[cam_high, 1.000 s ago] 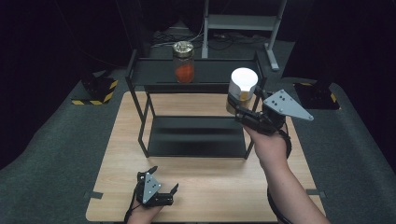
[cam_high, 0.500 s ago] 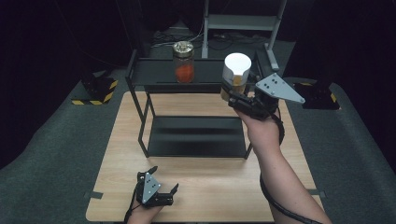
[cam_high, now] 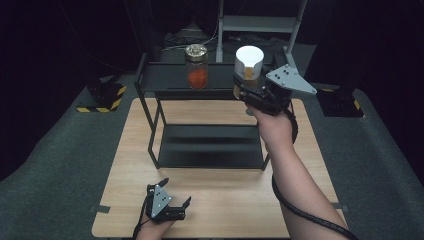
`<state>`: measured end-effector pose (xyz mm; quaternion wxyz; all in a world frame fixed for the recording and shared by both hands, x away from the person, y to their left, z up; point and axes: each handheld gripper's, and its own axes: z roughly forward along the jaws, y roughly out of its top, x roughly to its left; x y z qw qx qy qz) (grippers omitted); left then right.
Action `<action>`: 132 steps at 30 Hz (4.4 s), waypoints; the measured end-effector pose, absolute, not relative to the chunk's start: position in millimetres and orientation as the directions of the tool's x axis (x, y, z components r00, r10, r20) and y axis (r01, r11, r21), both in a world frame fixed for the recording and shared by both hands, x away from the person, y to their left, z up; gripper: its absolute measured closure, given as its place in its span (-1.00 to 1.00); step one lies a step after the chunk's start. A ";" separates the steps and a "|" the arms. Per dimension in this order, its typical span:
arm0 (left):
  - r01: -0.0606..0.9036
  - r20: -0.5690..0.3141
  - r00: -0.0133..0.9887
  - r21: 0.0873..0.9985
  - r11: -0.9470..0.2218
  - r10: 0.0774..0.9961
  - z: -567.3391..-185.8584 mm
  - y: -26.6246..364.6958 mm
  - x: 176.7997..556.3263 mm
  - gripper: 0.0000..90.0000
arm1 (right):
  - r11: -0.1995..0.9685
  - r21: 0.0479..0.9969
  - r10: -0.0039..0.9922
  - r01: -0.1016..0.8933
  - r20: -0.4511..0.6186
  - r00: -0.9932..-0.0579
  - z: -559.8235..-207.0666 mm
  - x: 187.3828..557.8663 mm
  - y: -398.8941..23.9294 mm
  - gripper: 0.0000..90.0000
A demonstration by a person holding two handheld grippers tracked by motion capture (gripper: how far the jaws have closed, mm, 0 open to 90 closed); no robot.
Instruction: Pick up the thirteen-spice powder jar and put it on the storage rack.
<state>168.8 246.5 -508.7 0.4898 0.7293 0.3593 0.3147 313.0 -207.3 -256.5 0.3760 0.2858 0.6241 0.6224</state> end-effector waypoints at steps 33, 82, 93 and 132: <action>0.212 0.098 0.555 0.943 -0.255 0.826 -509.5 247.9 168.5 -0.99 | 0.027 0.998 0.860 -0.053 -0.051 -0.509 -256.6 358.1 -189.7 -0.34; 0.212 0.084 0.560 0.947 -0.241 0.824 -510.5 249.9 168.9 -0.99 | 0.037 0.998 0.868 -0.049 -0.056 -0.493 -264.7 356.0 -178.6 -1.00; 0.210 0.089 0.562 0.946 -0.246 0.822 -510.3 249.4 168.9 -0.99 | 0.032 0.998 0.865 -0.057 -0.056 -0.499 -272.8 342.6 -186.7 -1.00; 0.201 0.135 0.566 0.934 -0.295 0.813 -507.7 240.1 166.8 -0.99 | 0.130 0.985 0.799 -0.116 -0.174 -0.575 -340.0 251.0 -232.9 -1.00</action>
